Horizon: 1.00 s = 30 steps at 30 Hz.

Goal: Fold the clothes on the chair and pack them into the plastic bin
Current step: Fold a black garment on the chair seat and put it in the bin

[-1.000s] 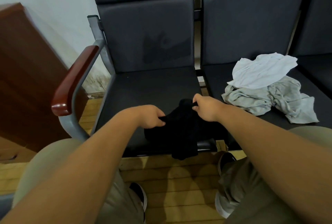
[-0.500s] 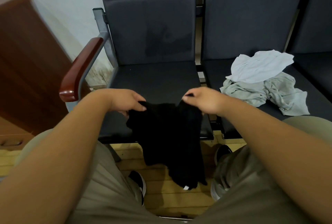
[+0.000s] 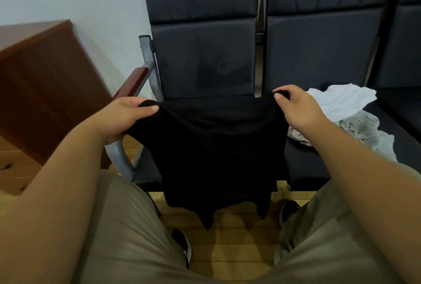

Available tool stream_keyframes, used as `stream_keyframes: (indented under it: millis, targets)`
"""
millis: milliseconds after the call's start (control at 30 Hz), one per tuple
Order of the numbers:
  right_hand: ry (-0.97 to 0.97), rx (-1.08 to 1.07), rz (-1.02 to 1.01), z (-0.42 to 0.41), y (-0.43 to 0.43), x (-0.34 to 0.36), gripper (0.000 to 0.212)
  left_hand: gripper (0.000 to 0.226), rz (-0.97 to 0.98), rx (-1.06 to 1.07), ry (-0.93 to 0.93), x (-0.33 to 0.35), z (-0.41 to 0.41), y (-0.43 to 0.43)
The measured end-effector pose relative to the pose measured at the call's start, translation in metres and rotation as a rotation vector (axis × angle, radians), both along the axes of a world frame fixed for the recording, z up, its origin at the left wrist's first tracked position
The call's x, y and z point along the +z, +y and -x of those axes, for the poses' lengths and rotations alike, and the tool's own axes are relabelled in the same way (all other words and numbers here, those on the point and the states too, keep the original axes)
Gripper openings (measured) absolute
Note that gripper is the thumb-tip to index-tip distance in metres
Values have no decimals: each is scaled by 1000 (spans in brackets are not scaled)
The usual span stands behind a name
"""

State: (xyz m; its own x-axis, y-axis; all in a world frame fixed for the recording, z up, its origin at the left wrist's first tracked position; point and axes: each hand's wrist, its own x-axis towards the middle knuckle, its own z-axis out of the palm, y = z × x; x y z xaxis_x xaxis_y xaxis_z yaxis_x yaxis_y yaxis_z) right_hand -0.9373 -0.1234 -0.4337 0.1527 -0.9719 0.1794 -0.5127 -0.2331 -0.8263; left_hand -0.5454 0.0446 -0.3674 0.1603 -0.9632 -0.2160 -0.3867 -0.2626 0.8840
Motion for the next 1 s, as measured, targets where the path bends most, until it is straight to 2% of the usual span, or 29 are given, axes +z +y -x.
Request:
stream_keyframes:
  millis: [167,300,367,567,633,733,1000]
  targets:
    - [91,-24,23,1,1,15,25,19,10,26,-191,21,-5,13]
    - [-64,-58,38,7,12,33,13,11,49,89,-317,33,-17,17]
    - [-130,-104,47,11,16,42,14,12,74,124,-398,41,-21,21]
    - [-204,-216,157,21,23,78,18,16,131,235,-853,75,-38,11]
    - [-282,-244,138,15,17,91,17,19,159,303,-948,86,-48,0]
    - [-395,-247,34,-1,-2,97,13,22,151,375,-1033,88,-55,-20]
    - [-573,-219,-161,-50,-61,45,10,35,-75,289,-1058,35,-56,-84]
